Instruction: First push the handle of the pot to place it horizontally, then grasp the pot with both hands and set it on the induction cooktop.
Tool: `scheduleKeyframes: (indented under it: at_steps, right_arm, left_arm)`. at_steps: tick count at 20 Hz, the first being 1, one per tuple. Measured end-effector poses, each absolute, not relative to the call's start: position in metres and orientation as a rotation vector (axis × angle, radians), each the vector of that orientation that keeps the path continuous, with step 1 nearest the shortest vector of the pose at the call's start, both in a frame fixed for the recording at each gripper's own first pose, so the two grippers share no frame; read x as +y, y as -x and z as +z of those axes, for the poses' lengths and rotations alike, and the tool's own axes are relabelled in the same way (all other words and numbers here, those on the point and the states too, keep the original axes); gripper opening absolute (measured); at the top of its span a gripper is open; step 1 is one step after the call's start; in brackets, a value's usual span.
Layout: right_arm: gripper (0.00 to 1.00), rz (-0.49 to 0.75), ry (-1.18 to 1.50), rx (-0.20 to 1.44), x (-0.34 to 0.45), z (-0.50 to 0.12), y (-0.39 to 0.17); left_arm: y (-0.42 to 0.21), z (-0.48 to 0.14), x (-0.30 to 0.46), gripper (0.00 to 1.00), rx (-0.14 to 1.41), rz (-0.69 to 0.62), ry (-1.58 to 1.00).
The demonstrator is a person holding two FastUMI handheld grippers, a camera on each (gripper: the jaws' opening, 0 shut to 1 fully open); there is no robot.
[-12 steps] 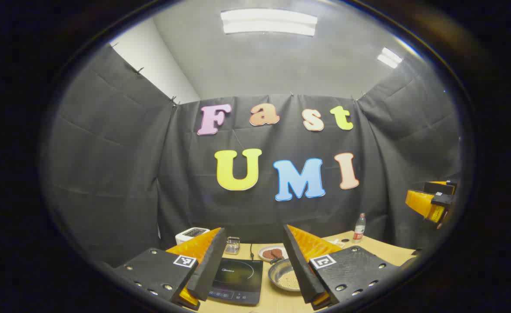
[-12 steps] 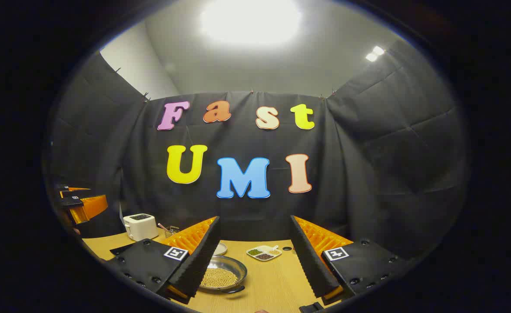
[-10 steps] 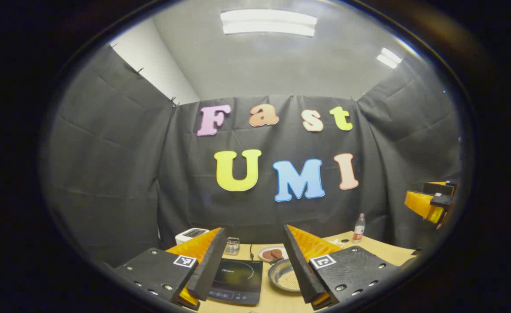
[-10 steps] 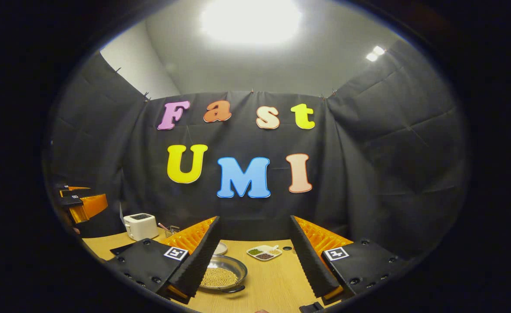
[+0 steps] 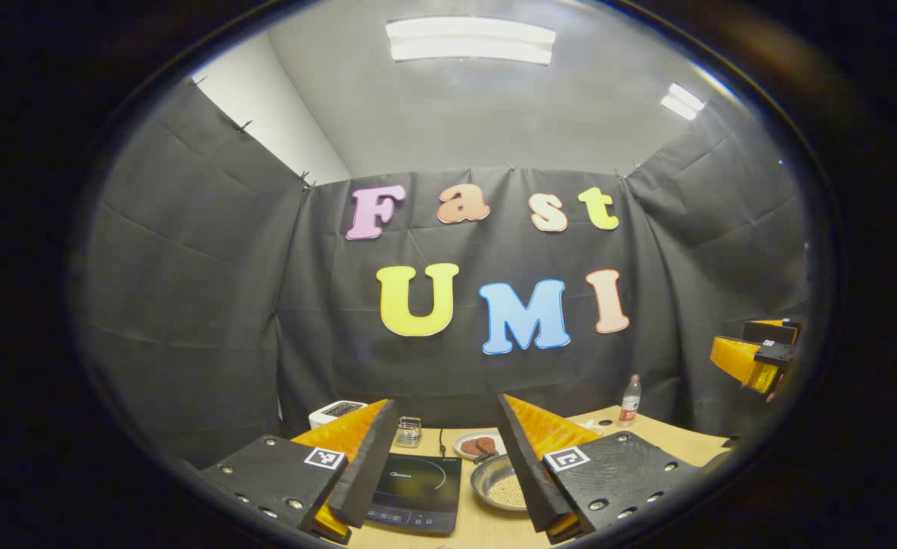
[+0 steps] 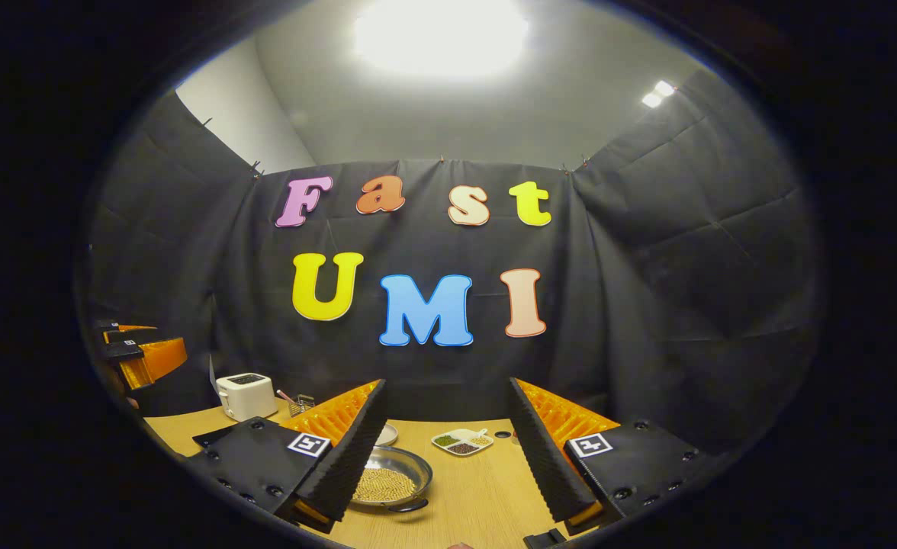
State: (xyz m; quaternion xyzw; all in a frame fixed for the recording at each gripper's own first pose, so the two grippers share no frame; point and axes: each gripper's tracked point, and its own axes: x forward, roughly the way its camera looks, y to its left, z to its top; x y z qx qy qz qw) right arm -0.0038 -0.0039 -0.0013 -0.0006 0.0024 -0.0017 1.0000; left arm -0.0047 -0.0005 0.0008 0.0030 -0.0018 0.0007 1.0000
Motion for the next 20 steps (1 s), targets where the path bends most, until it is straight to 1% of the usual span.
scheduleKeyframes:
  at_steps: [1,2,3,4,5,11,12,13,14,15,16,17,18,19,20]
  right_arm:
    - [0.98,-0.004,0.002,0.006,-0.005,-0.001,0.003]
    - [0.98,-0.004,0.002,0.008,-0.005,-0.002,0.003]
    - [0.98,-0.004,0.002,0.009,-0.006,-0.002,0.003]
    - [0.98,-0.003,0.003,0.011,-0.006,-0.003,0.003]
    - [0.98,-0.002,0.004,0.013,-0.005,-0.003,0.002]
    - [0.98,0.005,0.013,0.023,-0.003,-0.004,0.002]
    - [0.96,0.005,0.016,0.026,-0.004,-0.005,0.001]
    - [0.93,0.006,0.016,0.03,-0.003,-0.006,0.001]
    - [0.89,0.015,0.012,0.033,0.0,-0.007,0.001]
    - [0.88,0.022,0.01,0.038,0.003,-0.007,0.0]
    - [0.81,0.018,0.011,0.038,0.0,-0.008,0.001]
    - [0.76,0.021,0.012,0.039,0.001,-0.008,0.001]
    - [0.67,0.018,0.016,0.039,0.002,-0.008,0.001]
    - [0.64,0.022,0.017,0.04,0.004,-0.008,0.001]
    - [0.63,0.027,0.019,0.045,0.006,-0.01,0.001]
  left_arm:
    - [0.005,0.002,-0.001,0.79,-0.004,0.002,-0.008]
    - [0.005,0.003,-0.001,0.76,-0.004,0.004,-0.009]
    - [0.006,0.003,-0.001,0.79,-0.005,0.004,-0.008]
    - [0.006,0.003,-0.001,0.79,-0.004,0.003,-0.008]
    - [0.007,0.002,-0.001,0.76,-0.003,0.002,-0.009]
    - [0.006,0.004,-0.002,0.76,-0.007,-0.001,-0.014]
    - [0.005,0.004,-0.001,0.79,-0.006,0.0,-0.014]
    - [0.005,0.005,-0.002,0.76,-0.007,0.001,-0.014]
    - [0.005,0.006,-0.001,0.79,-0.008,0.002,-0.014]
    - [0.005,0.004,0.0,0.76,-0.008,0.002,-0.014]
    - [0.005,0.004,0.001,0.76,-0.009,0.002,-0.016]
    - [0.005,0.005,0.001,0.76,-0.011,0.003,-0.017]
    - [0.005,0.005,0.003,0.76,-0.011,0.004,-0.017]
    - [0.004,0.004,0.003,0.76,-0.011,0.004,-0.017]
    - [0.004,0.004,0.005,0.79,-0.011,0.005,-0.016]
